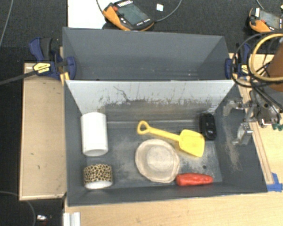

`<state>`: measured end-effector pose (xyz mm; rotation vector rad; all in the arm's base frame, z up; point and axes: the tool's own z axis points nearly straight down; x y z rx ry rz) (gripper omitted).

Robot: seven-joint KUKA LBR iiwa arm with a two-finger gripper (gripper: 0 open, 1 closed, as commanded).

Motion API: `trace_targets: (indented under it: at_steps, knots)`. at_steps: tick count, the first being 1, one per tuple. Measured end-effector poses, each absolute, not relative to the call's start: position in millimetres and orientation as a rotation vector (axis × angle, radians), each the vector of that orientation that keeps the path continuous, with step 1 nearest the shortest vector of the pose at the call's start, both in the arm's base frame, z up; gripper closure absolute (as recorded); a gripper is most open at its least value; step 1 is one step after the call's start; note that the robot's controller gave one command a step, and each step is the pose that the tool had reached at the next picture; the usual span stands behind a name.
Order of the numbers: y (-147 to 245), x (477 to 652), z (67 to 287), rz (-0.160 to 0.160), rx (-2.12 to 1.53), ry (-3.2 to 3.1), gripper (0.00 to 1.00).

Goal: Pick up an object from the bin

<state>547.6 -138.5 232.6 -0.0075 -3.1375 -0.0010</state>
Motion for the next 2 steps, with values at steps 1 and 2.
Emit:
trace_targets:
  at_steps: [1, 2]
  knots:
    - [-138, 549.2, 237, 0.001, 0.003, -3.145, 0.00]
    - [-75, 573.4, 106, -0.001, -0.297, -3.136, 0.00]
